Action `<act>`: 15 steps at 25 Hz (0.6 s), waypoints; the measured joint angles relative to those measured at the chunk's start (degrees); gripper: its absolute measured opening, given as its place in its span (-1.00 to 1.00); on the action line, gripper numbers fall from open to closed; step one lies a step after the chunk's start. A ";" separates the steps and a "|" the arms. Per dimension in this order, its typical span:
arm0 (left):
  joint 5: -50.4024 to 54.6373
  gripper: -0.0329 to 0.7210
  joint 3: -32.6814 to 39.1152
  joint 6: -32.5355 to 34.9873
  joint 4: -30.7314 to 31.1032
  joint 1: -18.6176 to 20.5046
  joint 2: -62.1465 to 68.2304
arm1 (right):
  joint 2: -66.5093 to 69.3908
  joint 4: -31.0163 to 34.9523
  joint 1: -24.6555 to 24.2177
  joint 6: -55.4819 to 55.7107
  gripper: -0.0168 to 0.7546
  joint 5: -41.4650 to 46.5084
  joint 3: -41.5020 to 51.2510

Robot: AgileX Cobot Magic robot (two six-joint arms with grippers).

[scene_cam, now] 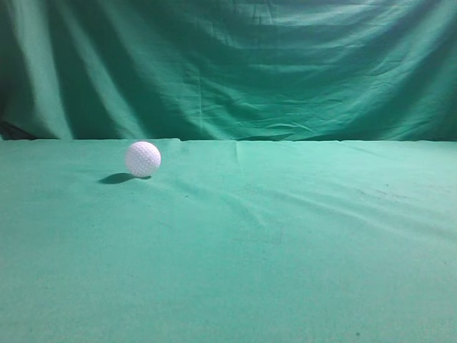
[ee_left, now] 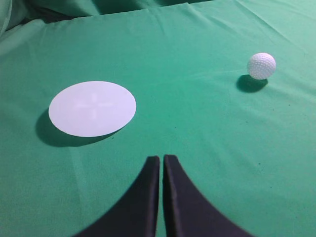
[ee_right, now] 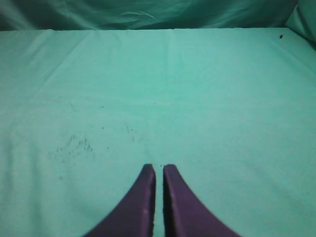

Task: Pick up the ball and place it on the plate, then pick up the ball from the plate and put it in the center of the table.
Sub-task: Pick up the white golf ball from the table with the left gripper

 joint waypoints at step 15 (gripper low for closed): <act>0.00 -0.91 0.00 0.00 0.00 0.00 0.00 | 0.00 0.00 0.00 0.00 -0.83 0.00 0.00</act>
